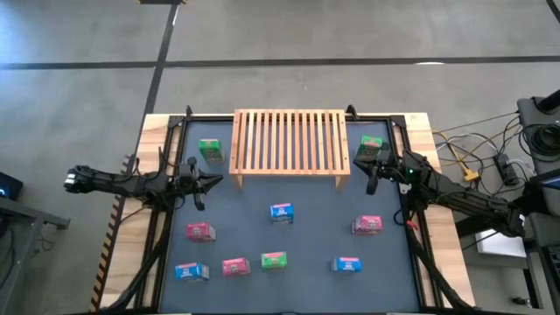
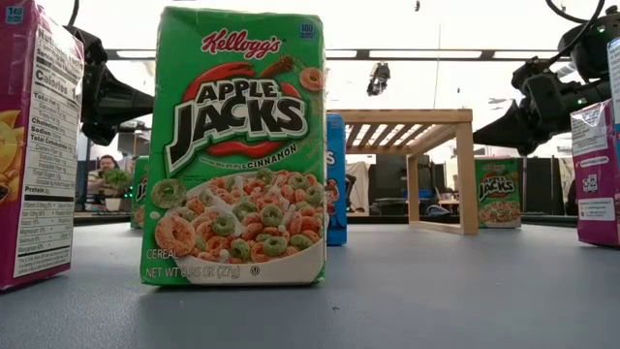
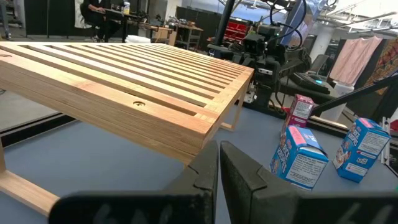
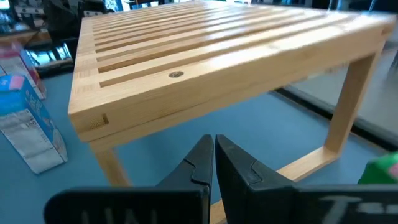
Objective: Stack cereal on shelf
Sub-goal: Put the top right green cereal box on the shelf
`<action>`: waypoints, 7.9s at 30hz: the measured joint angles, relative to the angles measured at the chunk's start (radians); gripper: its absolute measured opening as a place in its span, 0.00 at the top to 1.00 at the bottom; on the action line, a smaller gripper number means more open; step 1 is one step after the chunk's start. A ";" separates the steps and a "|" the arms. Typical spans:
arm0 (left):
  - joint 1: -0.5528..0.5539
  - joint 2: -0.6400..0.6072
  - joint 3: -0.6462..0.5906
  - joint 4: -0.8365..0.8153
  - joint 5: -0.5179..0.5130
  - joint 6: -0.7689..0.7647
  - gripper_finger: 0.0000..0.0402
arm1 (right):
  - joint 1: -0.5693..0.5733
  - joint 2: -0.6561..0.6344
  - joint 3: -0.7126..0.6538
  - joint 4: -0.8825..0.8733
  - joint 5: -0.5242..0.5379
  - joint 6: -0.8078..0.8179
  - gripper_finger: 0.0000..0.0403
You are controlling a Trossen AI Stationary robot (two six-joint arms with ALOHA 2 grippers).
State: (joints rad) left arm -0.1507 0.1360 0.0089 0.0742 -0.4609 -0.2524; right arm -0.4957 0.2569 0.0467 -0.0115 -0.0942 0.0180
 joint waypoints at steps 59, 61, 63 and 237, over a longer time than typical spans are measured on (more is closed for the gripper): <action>0.000 0.000 0.000 0.000 0.000 0.000 1.00 | 0.000 0.006 0.307 -0.311 0.592 0.140 0.68; 0.000 0.000 0.000 0.000 0.000 0.000 1.00 | 0.000 0.006 0.306 -0.311 0.592 0.144 0.64; 0.000 0.000 0.000 0.000 0.000 0.000 1.00 | 0.000 0.006 0.306 -0.311 0.592 0.159 0.60; 0.000 0.000 0.000 0.000 0.000 0.000 1.00 | -0.428 0.728 0.864 -0.851 -0.006 -0.522 0.23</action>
State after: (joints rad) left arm -0.1509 0.1357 0.0086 0.0742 -0.4608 -0.2523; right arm -0.9237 0.9848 0.9108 -0.8624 -0.1005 -0.5043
